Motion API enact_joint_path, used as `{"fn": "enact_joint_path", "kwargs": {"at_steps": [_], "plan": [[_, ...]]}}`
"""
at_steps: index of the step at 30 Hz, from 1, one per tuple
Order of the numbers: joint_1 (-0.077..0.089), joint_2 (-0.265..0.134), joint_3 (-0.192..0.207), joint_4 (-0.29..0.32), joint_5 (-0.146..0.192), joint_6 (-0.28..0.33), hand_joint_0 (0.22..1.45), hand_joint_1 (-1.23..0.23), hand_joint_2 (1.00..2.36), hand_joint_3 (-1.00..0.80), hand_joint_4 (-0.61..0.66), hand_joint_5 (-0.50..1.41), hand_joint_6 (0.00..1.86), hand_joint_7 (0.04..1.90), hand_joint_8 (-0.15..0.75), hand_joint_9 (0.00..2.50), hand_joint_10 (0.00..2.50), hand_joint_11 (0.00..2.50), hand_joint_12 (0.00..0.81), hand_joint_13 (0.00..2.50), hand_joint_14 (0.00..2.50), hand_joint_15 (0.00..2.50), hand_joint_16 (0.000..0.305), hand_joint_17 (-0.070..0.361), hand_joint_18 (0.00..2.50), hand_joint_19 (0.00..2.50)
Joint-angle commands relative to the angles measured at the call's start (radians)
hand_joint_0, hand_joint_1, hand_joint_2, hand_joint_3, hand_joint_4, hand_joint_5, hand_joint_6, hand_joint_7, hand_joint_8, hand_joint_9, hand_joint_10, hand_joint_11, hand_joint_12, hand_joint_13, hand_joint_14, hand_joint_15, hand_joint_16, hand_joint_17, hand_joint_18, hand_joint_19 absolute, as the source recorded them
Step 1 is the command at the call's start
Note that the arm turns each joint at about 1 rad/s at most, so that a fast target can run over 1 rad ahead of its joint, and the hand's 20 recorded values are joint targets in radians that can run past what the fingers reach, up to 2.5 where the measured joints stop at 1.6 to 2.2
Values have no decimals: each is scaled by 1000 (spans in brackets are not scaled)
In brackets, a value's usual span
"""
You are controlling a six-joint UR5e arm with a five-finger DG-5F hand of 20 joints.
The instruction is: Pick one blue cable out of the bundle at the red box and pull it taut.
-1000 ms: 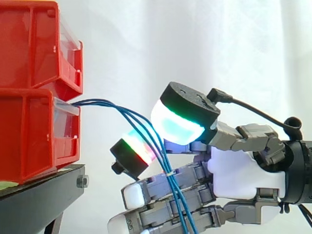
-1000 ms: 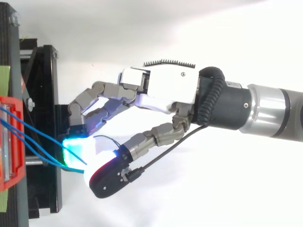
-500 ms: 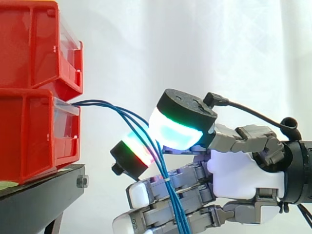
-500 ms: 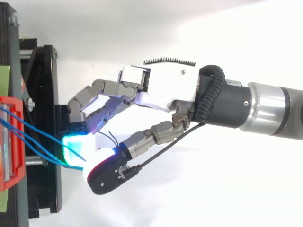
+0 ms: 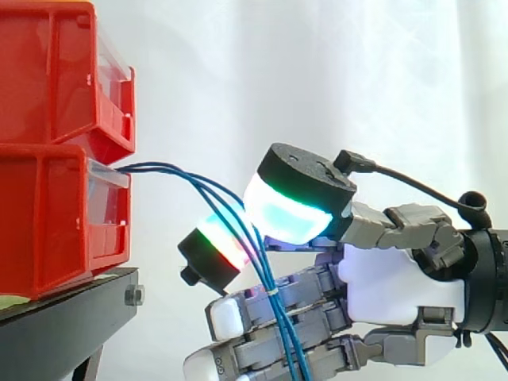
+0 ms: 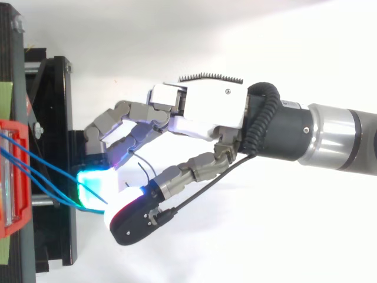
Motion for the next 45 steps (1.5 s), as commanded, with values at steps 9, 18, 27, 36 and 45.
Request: {"fn": "enact_joint_path", "kwargs": {"at_steps": [9,18,27,36,45], "plan": [[4,0,1,0,4,0,495,-651,1000,-500,-38,-117,803,948,266,906,10,582,381,688,10,292,47,106,604,327],[5,0,0,3,4,-4,408,-588,1000,-500,10,-96,782,1005,306,923,8,554,423,693,10,295,57,127,616,324],[5,0,0,3,4,-3,501,-893,1000,-500,43,-165,892,1046,296,816,10,635,393,646,9,291,49,111,557,299],[5,0,0,0,3,-1,598,-887,1000,-500,58,-184,914,1038,289,787,13,662,371,648,9,289,45,101,564,294],[5,1,0,5,3,-4,651,-863,1020,-157,-14,-180,946,1185,299,843,10,683,367,714,10,310,44,99,634,304]]}}
